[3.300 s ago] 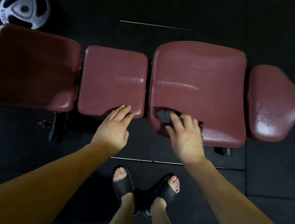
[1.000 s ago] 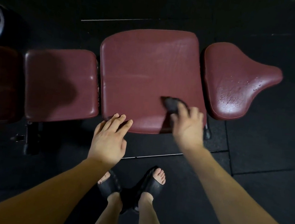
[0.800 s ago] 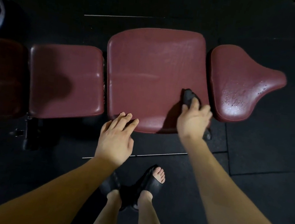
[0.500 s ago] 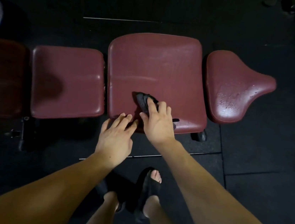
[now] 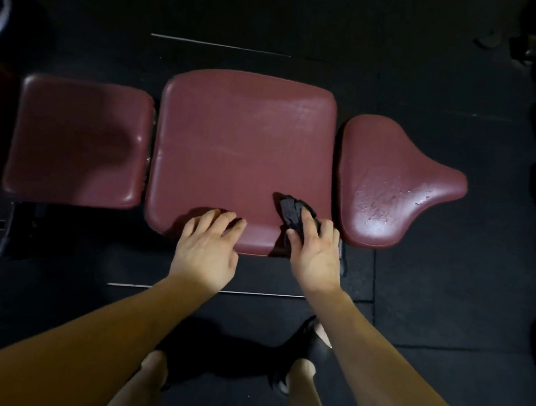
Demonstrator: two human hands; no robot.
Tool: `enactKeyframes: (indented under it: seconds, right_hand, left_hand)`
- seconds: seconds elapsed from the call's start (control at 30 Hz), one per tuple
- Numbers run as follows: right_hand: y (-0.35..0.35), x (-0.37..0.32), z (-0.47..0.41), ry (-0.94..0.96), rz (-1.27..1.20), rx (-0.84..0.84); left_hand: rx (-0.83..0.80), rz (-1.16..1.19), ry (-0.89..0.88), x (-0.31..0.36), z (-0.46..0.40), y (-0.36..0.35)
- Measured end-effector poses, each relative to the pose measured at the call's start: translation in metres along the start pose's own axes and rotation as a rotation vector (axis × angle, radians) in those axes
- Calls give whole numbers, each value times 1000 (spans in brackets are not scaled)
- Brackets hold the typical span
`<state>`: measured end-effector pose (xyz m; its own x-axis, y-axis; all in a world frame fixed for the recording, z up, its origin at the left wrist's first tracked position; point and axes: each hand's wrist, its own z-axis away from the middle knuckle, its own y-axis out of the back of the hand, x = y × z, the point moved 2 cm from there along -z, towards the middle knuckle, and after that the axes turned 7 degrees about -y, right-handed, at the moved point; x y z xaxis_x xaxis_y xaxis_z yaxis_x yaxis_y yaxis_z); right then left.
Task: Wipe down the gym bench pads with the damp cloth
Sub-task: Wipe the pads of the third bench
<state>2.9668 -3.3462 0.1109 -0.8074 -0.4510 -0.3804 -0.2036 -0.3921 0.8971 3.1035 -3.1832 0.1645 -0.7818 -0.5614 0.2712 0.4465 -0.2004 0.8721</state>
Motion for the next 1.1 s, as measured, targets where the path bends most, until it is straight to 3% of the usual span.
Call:
enactKeyframes:
  seconds: [0.23, 0.47, 0.6, 0.7, 0.8, 0.97, 1.1]
  right_hand:
    - [33, 79, -37, -165, -162, -200]
    - [93, 97, -126, 159, -189, -34]
    - [89, 78, -225, 306, -21, 149]
    - [69, 60, -273, 330, 144, 178]
    - [56, 61, -269, 351, 197, 207]
    - [64, 105, -188, 595, 192, 84]
    - [58, 97, -231, 638, 237, 141]
  left_hand:
    - [80, 48, -7, 76, -67, -15]
    - [234, 61, -3, 95, -149, -22]
    - [265, 15, -22, 92, -177, -34]
    - [269, -127, -27, 92, -183, -45]
    - [256, -154, -17, 92, -184, -44]
    - [248, -135, 9, 94, -186, -40]
    - [287, -128, -15, 91, -185, -44]
